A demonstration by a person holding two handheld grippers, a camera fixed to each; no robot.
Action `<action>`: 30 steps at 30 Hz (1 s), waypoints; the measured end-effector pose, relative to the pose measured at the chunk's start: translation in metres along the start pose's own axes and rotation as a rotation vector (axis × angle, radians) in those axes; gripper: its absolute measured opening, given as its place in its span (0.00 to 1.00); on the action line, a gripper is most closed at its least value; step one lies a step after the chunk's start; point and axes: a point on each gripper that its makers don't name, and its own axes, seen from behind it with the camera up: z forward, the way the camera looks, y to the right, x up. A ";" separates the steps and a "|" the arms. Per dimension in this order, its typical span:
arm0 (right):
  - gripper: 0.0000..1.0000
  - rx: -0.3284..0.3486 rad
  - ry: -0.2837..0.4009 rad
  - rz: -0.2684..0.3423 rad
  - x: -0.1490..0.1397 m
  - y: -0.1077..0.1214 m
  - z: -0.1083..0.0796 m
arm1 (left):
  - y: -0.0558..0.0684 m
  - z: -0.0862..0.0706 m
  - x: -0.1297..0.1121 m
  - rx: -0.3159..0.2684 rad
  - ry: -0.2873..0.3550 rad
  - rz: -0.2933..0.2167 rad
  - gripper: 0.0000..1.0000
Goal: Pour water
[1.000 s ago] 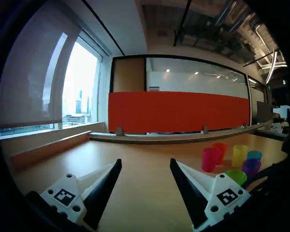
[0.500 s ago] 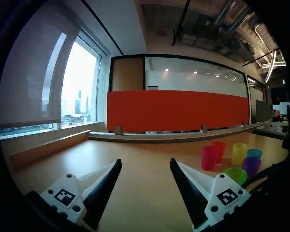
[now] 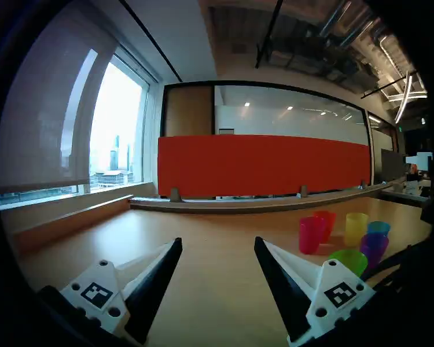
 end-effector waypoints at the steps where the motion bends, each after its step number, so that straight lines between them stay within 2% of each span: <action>1: 1.00 -0.001 0.001 -0.001 0.001 0.004 -0.001 | 0.000 0.000 0.000 0.000 0.000 0.000 0.92; 6: 1.00 -0.007 0.013 -0.008 0.005 0.023 -0.006 | 0.001 0.000 0.000 -0.002 0.000 0.001 0.92; 16: 1.00 0.007 0.046 -0.014 0.004 0.028 -0.023 | 0.001 0.000 0.000 -0.002 0.000 0.000 0.93; 30: 1.00 0.003 0.078 -0.018 -0.002 0.053 -0.051 | 0.001 0.000 -0.001 -0.002 0.000 0.000 0.92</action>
